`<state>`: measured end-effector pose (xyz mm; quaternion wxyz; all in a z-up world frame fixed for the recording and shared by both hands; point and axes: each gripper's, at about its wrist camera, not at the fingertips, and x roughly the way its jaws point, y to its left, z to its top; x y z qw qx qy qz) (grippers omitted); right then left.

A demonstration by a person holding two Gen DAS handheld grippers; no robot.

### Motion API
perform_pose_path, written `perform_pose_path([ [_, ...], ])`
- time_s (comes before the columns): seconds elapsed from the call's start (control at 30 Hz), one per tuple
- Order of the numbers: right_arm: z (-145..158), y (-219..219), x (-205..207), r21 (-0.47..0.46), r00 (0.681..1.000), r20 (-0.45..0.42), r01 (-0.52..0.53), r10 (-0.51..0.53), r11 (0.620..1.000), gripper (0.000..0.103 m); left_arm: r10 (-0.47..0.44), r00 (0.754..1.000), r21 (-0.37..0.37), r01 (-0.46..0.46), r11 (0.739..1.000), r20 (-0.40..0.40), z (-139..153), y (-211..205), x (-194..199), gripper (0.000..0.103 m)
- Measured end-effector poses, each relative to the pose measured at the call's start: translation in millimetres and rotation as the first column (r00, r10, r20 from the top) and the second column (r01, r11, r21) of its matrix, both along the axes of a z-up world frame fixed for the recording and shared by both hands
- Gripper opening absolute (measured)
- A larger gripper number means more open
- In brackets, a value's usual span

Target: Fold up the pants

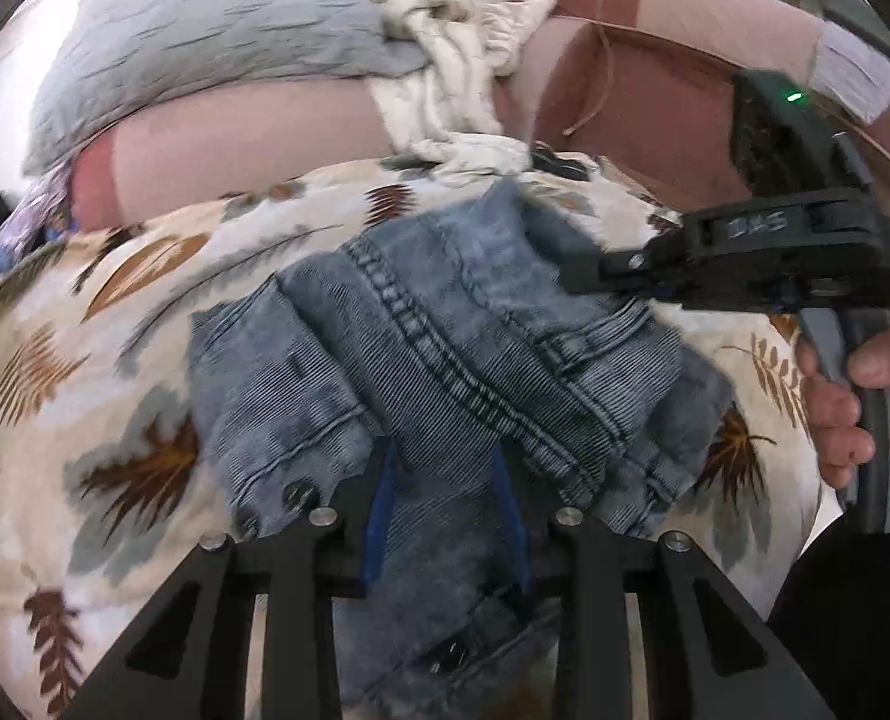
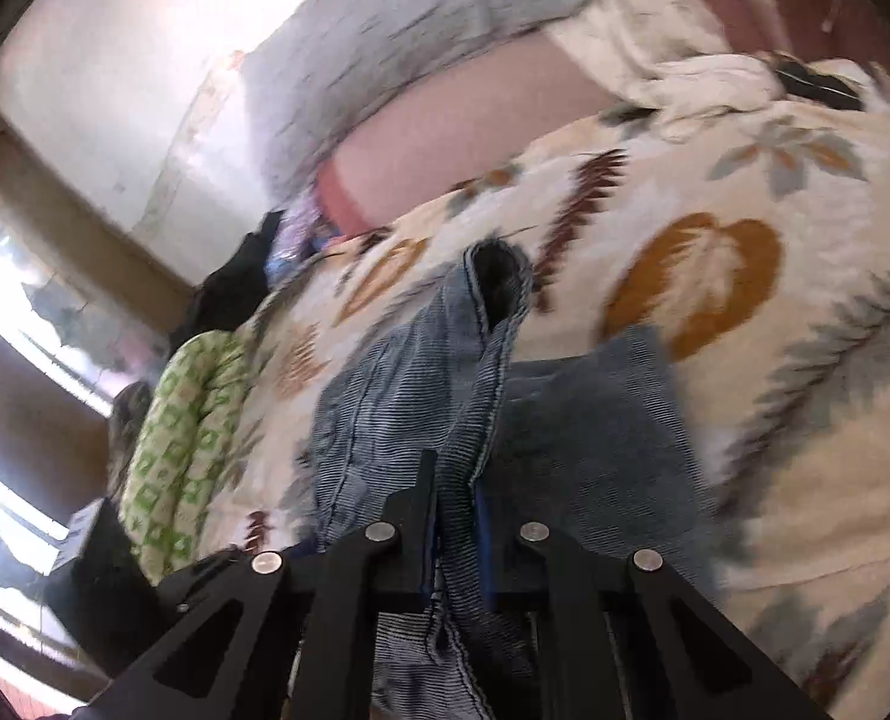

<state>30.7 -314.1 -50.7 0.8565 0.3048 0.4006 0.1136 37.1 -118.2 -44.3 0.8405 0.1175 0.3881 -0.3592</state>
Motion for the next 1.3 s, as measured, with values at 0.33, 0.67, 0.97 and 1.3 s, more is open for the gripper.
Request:
perform_pose_path([
  [0.33,-42.7,-75.8,-4.2,-0.011,0.980,-0.128,0.151,-0.152,0.988,0.004,0.009,0.999,-0.013,-0.010,1.000,-0.048,-12.5,-24.6,13.3,0.037],
  [0.67,-5.2,14.7,9.6,-0.029,0.995,0.032,-0.093,0.094,0.995,0.008,0.137,0.985,0.025,-0.140,0.990,0.104,38.6,52.7,-4.1,0.050],
  [0.97,-13.9,72.9,9.6,-0.274,0.989,-0.031,-0.150,0.147,0.950,0.023,0.238,0.971,0.125,-0.233,0.964,-0.025,-2.7,53.9,23.3,0.050],
  [1.3,-42.9,51.1,21.1,-0.119,0.980,-0.107,-0.181,0.169,0.976,0.024,0.256,0.966,0.201,-0.245,0.949,-0.032,-34.2,45.1,21.8,0.055],
])
